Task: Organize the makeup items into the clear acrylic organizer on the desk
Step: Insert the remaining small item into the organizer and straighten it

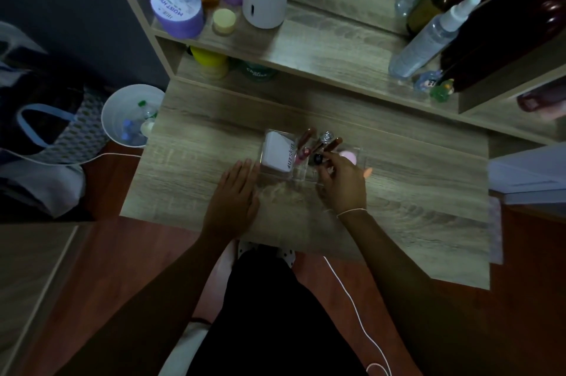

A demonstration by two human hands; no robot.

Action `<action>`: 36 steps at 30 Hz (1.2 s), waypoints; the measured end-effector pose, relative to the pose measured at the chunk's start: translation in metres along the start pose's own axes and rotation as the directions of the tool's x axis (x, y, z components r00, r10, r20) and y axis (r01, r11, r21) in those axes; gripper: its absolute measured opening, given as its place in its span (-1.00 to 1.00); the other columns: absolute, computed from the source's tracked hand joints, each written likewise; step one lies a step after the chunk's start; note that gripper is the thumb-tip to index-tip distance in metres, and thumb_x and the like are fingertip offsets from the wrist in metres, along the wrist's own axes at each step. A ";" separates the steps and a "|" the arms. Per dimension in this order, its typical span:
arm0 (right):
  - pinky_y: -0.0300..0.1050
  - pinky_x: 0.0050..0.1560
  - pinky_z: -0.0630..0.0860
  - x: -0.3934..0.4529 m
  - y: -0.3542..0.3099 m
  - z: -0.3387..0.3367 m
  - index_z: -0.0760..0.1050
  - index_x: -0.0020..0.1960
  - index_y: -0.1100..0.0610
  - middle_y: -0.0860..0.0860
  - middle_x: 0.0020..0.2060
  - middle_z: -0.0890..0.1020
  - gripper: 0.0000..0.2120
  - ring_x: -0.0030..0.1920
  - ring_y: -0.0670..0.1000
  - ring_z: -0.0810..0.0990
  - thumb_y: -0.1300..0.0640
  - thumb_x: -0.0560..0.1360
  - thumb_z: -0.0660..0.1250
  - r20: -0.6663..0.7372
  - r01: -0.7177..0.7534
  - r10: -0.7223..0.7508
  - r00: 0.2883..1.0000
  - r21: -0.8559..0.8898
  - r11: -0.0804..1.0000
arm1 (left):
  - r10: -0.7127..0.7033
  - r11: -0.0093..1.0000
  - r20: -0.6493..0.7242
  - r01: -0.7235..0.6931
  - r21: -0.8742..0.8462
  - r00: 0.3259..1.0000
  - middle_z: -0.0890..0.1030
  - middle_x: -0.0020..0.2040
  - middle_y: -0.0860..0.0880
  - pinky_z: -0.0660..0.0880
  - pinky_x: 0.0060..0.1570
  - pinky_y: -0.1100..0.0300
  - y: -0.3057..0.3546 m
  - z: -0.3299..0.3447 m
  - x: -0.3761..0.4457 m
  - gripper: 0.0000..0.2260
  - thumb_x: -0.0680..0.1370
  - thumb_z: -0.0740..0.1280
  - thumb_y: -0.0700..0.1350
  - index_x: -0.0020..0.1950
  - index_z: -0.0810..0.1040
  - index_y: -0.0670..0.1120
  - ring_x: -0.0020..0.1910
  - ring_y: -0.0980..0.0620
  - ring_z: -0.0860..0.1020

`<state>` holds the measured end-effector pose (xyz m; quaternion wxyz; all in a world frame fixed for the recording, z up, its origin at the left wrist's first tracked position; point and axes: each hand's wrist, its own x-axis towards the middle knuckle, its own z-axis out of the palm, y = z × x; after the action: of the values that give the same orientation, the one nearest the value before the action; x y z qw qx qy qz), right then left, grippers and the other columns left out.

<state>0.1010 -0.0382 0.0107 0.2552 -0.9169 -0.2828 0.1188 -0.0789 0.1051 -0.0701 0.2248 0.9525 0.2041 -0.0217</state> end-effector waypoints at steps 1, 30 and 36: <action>0.04 -0.06 0.59 0.000 0.000 0.001 0.56 0.18 0.17 0.14 -0.05 0.68 -0.74 -0.13 0.13 0.65 0.18 0.50 0.33 -0.005 -0.001 0.001 1.000 0.004 1.000 | 0.001 1.000 0.003 -0.001 -0.005 1.000 0.27 0.48 -0.22 0.18 0.42 -0.13 0.000 0.000 0.000 -0.46 0.55 0.03 0.01 0.50 0.10 -0.16 0.49 -0.18 0.18; -0.12 -0.01 0.45 -0.061 0.052 -0.011 0.14 0.48 0.00 0.13 0.20 0.59 -0.41 0.07 0.14 0.59 0.18 0.51 0.27 0.026 -0.256 0.259 0.965 0.281 0.925 | -0.116 0.951 -0.020 0.106 -0.292 0.993 0.23 0.47 -0.32 0.21 0.40 -0.27 0.038 -0.020 0.008 -0.36 0.49 0.02 0.04 0.49 0.05 -0.26 0.46 -0.24 0.22; -0.01 0.03 0.46 -0.069 0.043 0.000 0.49 0.12 0.15 0.16 -0.02 0.60 -0.77 0.03 0.19 0.55 0.19 0.46 0.31 -0.224 -0.283 0.320 0.921 0.183 0.941 | -0.176 0.909 -0.010 0.159 -0.385 0.984 0.28 0.46 -0.26 0.31 0.34 -0.25 0.041 -0.016 0.005 -0.41 0.53 0.07 0.03 0.51 0.04 -0.17 0.42 -0.19 0.29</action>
<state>0.0644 -0.1084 -0.0071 0.3343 -0.9358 -0.0939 0.0608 -0.0586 0.0804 -0.0396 0.3989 0.8696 0.2902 0.0205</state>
